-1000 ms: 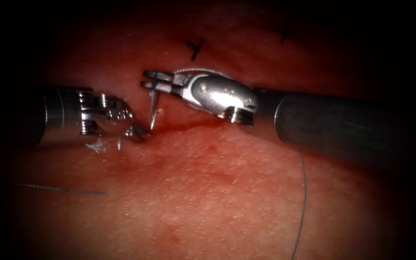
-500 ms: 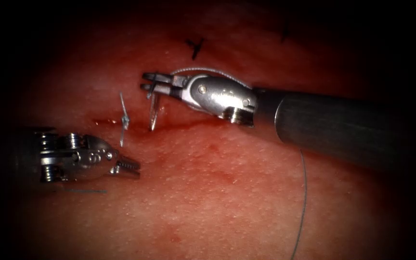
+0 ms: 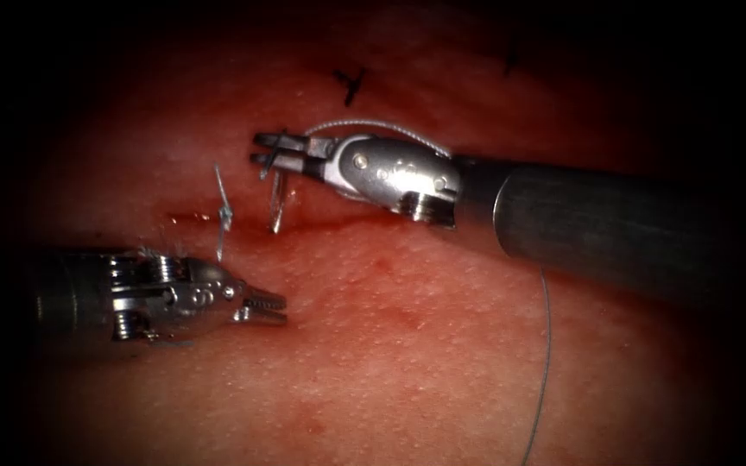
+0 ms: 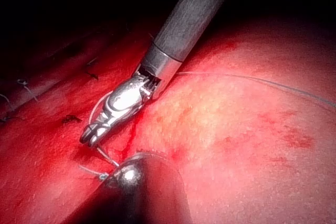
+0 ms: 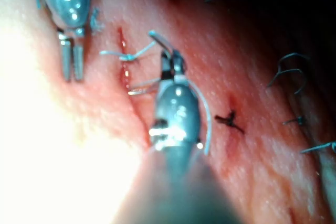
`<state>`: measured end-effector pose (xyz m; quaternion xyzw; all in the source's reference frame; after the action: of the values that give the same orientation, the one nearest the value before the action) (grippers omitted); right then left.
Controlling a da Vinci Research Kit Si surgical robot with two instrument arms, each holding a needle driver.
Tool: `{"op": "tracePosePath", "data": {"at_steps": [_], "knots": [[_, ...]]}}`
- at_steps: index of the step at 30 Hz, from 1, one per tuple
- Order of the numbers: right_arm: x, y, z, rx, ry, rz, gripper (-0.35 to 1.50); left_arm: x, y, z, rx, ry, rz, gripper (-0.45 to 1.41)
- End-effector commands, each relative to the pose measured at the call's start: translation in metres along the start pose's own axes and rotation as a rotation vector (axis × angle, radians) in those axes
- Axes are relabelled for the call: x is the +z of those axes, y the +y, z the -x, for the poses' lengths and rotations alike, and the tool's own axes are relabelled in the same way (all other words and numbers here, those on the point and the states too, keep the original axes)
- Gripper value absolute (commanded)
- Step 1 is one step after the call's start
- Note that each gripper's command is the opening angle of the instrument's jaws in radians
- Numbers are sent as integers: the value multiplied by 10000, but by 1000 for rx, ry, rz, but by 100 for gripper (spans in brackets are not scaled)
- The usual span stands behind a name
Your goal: Wound Closure
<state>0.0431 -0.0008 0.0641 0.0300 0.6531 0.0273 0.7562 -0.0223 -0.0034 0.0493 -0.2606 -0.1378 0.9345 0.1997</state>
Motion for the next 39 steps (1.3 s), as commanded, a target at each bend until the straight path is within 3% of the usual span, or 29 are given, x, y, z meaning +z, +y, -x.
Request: {"op": "tracePosePath", "data": {"at_steps": [1,10,19,39], "knots": [[9,6,1,6,5,3,-35,7,-3,-5,3,2,1,-13],[4,5,1,78,21,-55,-35,8,-2,19,30,11,-1,-11],[1,8,0,152,26,-61,-35,9,-6,21,24,22,-4,-15],[-15,22,2,269,64,-29,-35,40,-9,32,16,55,-28,-18]]}}
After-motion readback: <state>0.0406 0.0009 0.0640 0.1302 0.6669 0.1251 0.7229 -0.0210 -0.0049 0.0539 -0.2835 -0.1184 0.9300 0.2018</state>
